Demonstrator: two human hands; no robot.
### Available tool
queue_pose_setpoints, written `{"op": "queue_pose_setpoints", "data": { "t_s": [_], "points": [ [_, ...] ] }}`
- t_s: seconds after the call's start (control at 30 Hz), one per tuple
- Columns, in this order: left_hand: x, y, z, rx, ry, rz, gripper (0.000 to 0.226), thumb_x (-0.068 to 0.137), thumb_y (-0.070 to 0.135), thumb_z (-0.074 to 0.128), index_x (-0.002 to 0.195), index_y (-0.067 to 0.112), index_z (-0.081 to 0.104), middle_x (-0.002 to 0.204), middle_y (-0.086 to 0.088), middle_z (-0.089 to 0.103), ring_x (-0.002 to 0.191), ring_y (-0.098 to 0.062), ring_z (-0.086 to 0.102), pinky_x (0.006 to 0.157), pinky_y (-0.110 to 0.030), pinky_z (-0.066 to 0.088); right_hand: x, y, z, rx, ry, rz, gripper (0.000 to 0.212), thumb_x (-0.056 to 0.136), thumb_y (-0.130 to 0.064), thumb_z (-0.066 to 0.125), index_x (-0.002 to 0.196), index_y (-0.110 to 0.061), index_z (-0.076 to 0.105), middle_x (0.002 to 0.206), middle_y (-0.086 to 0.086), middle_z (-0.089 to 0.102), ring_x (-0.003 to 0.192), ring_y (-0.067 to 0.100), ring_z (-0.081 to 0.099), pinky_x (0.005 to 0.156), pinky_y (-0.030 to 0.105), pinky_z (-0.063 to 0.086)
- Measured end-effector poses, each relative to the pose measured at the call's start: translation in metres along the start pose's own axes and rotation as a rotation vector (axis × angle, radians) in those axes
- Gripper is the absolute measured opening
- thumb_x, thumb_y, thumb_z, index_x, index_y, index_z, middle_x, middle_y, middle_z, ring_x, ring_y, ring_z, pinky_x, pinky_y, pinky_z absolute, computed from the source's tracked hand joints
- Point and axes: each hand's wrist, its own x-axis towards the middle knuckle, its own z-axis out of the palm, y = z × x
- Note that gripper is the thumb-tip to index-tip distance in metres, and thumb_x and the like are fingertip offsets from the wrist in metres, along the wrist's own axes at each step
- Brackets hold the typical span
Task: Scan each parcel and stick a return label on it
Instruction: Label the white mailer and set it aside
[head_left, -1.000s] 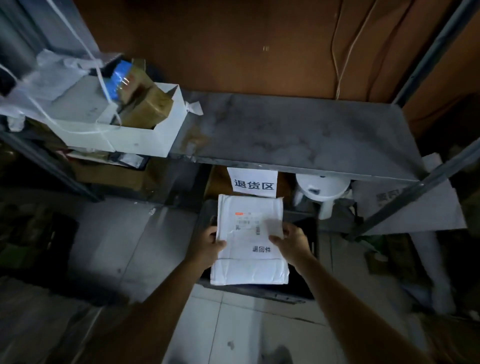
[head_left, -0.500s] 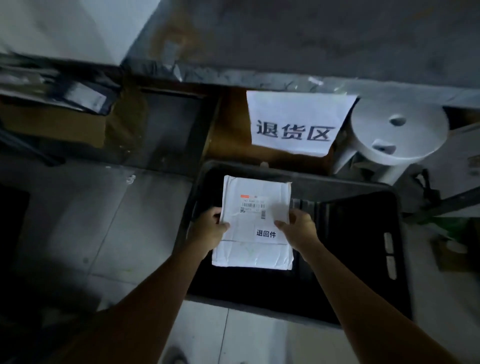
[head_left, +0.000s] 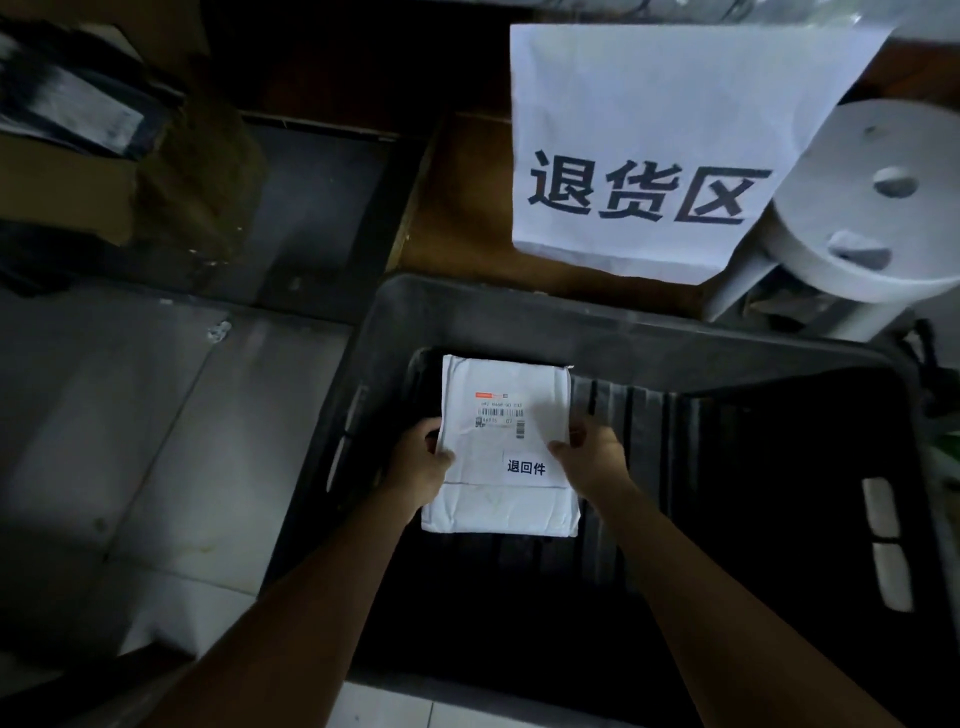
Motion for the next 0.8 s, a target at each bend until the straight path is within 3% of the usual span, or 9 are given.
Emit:
{"op": "queue_pose_setpoints", "data": {
  "t_s": [0.13,0.2,0.27,0.4,0.57,0.8],
  "points": [
    [0.003,0.010,-0.001,0.012,-0.004,-0.025,0.041,0.090,-0.007,0.058,0.130,-0.001,0.053,0.120,-0.024,0.063,0.108,-0.037,0.061,0.095,-0.046,0.050,0.005,0.004,-0.006,0.001,-0.084,0.056,0.041,0.085,-0.018,0.076,0.122,-0.005,0.062,0.113,0.010,0.069,0.099,0.026,0.067,0.091,0.038,0.055],
    [-0.004,0.019,-0.009,0.051,-0.004,-0.056,0.043,0.091,-0.002,0.059,0.134,0.000,0.050,0.120,-0.024,0.063,0.108,-0.036,0.061,0.089,-0.037,0.051,0.003,0.002,-0.013,-0.046,-0.117,0.063,0.038,0.086,-0.020,0.074,0.119,-0.004,0.063,0.110,0.012,0.070,0.094,0.025,0.067,0.088,0.039,0.056],
    [-0.020,0.032,-0.023,0.219,-0.018,-0.016,0.043,0.092,0.009,0.060,0.134,0.007,0.052,0.117,-0.017,0.064,0.104,-0.029,0.062,0.082,-0.028,0.047,-0.007,-0.007,-0.027,-0.181,-0.131,0.045,0.034,0.090,-0.026,0.069,0.117,-0.005,0.064,0.107,0.013,0.069,0.087,0.024,0.064,0.078,0.033,0.053],
    [-0.070,0.082,-0.059,0.684,-0.052,0.185,0.036,0.091,0.023,0.059,0.127,0.022,0.058,0.113,-0.005,0.066,0.106,-0.025,0.062,0.091,-0.034,0.049,-0.046,-0.042,-0.077,-0.404,-0.149,0.001,0.043,0.094,-0.036,0.060,0.129,-0.011,0.060,0.127,0.013,0.062,0.114,0.031,0.060,0.086,0.029,0.045],
    [-0.154,0.194,-0.095,0.825,-0.072,0.291,0.041,0.093,0.030,0.059,0.134,0.022,0.054,0.131,-0.006,0.059,0.117,-0.026,0.057,0.096,-0.032,0.047,-0.125,-0.121,-0.173,-0.562,-0.152,-0.124,0.038,0.095,-0.037,0.055,0.120,-0.010,0.064,0.125,0.013,0.064,0.114,0.030,0.060,0.088,0.031,0.046],
    [-0.299,0.393,-0.135,0.855,-0.024,0.435,0.035,0.090,0.037,0.059,0.124,0.027,0.059,0.127,-0.008,0.061,0.111,-0.028,0.060,0.092,-0.036,0.050,-0.263,-0.244,-0.347,-0.578,-0.019,-0.194,0.050,0.092,-0.045,0.059,0.132,-0.016,0.056,0.136,0.013,0.057,0.124,0.031,0.055,0.093,0.030,0.042]
  ]
}}
